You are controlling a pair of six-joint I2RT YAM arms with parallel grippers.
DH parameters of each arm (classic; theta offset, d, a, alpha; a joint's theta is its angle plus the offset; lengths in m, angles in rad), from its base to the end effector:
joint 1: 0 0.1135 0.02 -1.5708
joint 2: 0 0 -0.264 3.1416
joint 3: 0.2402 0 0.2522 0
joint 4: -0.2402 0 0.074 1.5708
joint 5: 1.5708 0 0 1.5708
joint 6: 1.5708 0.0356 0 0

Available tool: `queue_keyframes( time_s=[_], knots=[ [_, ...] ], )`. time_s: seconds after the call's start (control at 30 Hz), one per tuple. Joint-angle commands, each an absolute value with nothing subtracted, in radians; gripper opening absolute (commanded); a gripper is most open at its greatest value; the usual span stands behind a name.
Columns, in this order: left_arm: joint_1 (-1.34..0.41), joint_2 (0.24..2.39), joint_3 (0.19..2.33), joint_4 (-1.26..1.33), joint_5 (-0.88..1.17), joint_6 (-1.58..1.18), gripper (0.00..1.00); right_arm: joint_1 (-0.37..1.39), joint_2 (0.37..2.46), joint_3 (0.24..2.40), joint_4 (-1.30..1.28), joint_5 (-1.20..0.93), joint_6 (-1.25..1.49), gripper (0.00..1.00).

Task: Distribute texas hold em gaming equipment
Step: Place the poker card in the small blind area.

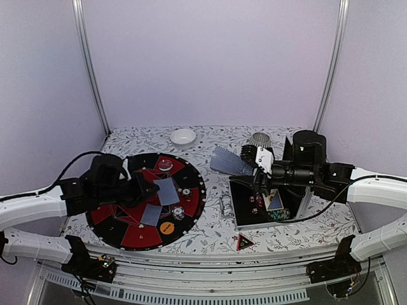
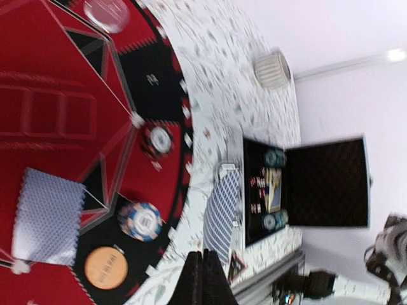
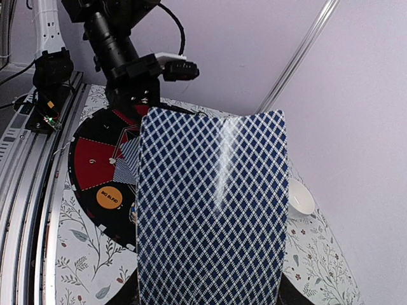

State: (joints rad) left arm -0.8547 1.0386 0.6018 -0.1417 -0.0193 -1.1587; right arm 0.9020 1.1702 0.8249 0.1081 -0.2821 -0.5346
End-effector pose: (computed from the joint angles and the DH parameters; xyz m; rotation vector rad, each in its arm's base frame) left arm 0.1483 -0.1694 0.2318 -0.3726 2.3506 -1.0764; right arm 0.1615 0.2203 0.3047 -1.3488 1.2345 0.5149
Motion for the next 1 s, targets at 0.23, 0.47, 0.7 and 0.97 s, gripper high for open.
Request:
queue_keyframes(
  time_s=[0.23, 0.47, 0.7, 0.97],
  knots=[
    [-0.145, 0.671, 0.428, -0.499, 0.0, -1.091, 0.0, 0.9, 1.181, 0.843, 0.088, -0.276, -0.544, 0.43],
    [0.239, 0.787, 0.363, -0.433, 0.178, -0.993, 0.0, 0.899, 1.178, 0.84, 0.085, -0.287, -0.543, 0.43],
    [0.313, 0.899, 0.305, -0.29, 0.219, -1.009, 0.0, 0.9, 1.192, 0.841, 0.084, -0.284, -0.547, 0.43],
    [0.358, 0.834, 0.251, -0.275, 0.187, -1.067, 0.0, 0.899, 1.198, 0.848, 0.083, -0.284, -0.555, 0.43]
  ],
)
